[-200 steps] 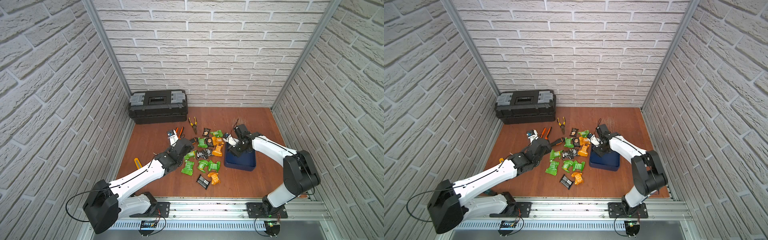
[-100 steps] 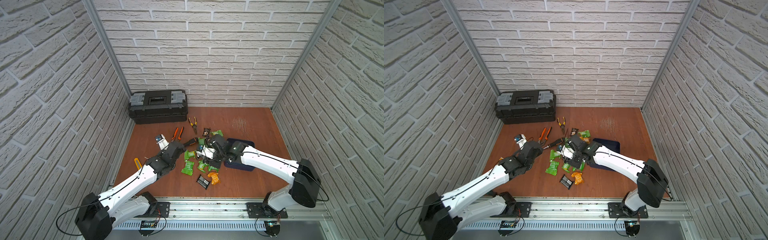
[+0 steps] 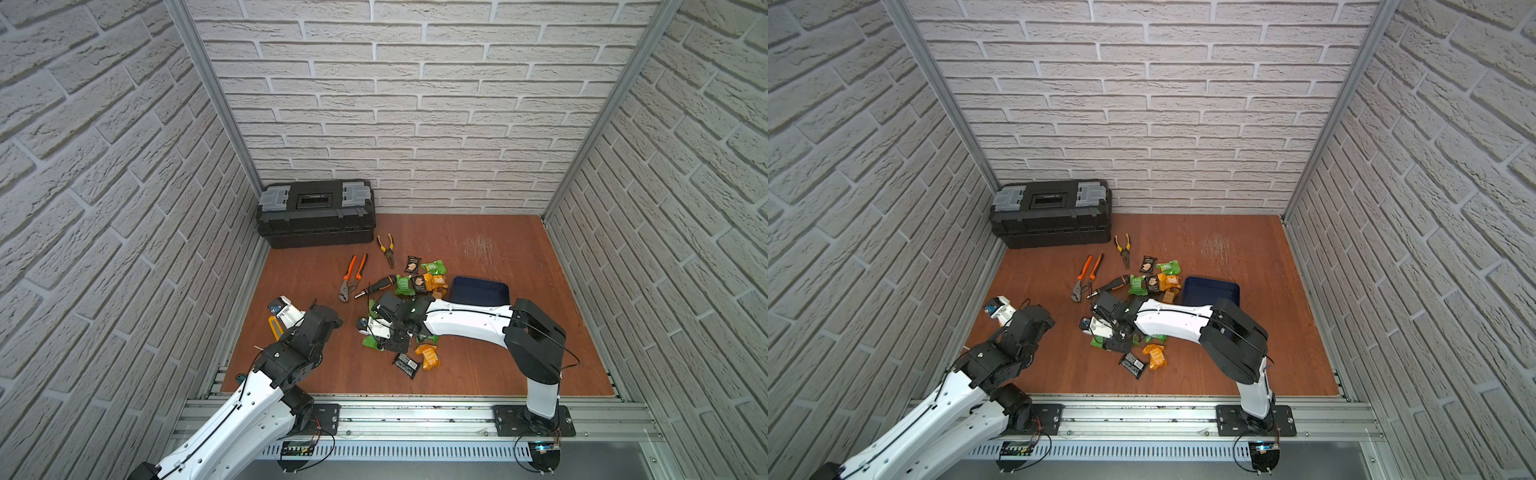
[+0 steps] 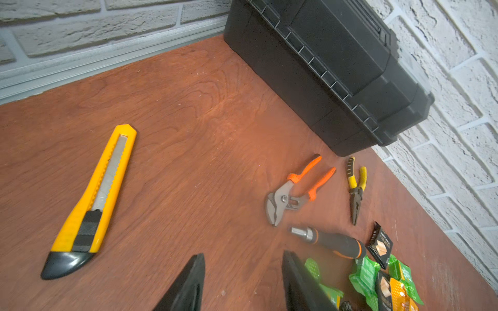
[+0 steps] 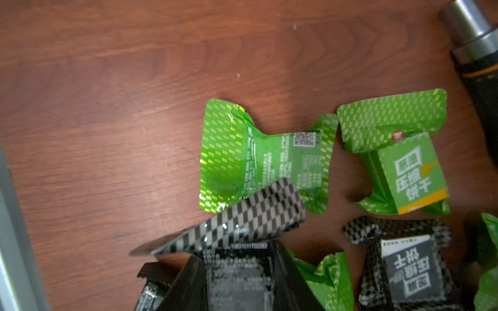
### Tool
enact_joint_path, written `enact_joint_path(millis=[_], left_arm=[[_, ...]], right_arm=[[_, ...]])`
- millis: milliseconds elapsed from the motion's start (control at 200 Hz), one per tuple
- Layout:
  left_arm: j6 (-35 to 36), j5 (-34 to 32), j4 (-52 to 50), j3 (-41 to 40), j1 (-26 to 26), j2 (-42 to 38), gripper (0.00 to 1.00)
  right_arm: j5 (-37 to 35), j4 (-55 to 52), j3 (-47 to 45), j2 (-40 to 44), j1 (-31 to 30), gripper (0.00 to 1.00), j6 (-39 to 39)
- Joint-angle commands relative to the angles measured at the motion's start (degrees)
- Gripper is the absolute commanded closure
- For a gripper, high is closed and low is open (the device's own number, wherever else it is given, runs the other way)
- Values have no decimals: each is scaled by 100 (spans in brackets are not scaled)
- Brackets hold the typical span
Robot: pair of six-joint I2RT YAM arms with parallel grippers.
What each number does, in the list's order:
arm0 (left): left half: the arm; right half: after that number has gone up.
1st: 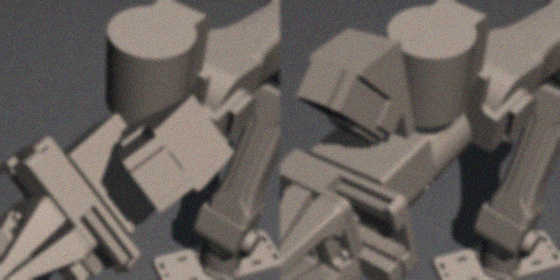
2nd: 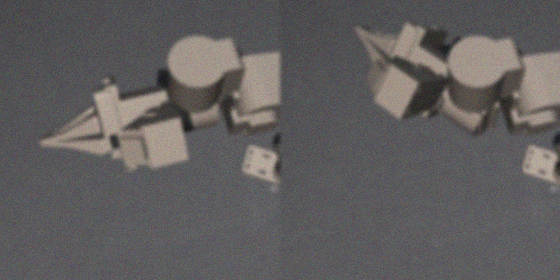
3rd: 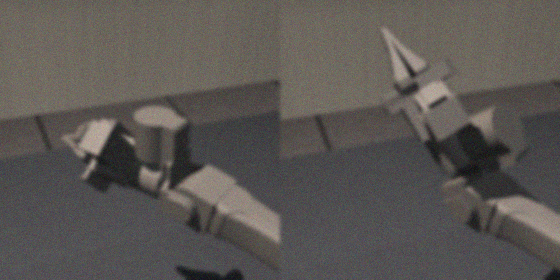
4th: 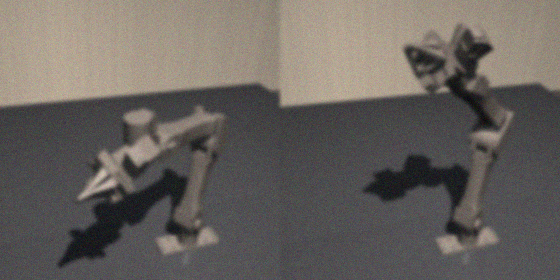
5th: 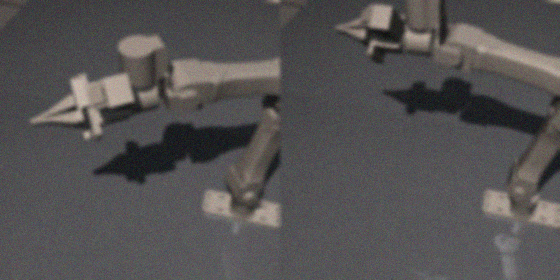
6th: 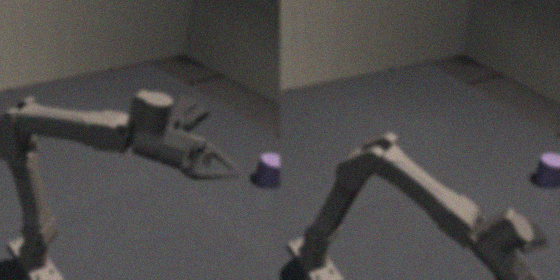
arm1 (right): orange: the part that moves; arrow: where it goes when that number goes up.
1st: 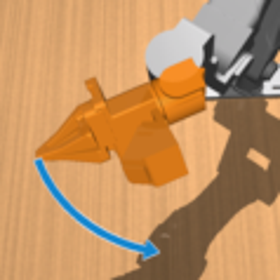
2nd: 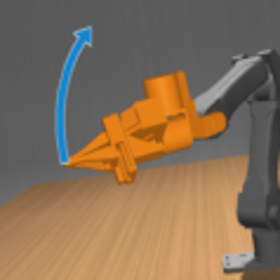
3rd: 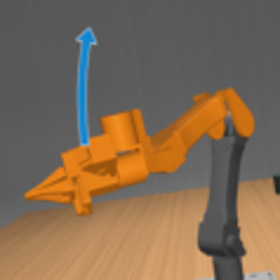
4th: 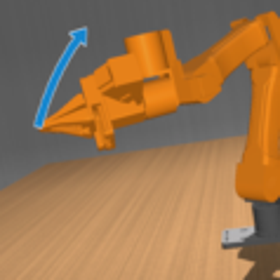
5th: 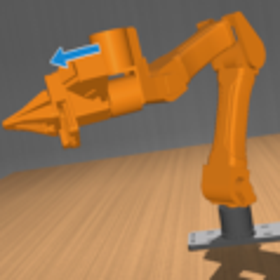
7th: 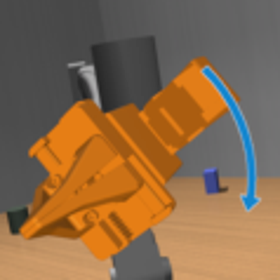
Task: Take the cookies out of the storage box
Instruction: Place the cookie at the center of the board.
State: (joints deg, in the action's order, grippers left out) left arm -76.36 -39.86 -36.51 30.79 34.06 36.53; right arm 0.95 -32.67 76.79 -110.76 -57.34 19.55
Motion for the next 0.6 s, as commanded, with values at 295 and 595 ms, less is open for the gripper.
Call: enact_joint_path(millis=[295,595], left_arm=[[235,-7,217,-22,-68,450,46],[1970,193,1194,479,-915,1332,14]], right_arm=[[-117,217,222,150,-120,36,20],[-434,704,-514,2011,234,25,-565]])
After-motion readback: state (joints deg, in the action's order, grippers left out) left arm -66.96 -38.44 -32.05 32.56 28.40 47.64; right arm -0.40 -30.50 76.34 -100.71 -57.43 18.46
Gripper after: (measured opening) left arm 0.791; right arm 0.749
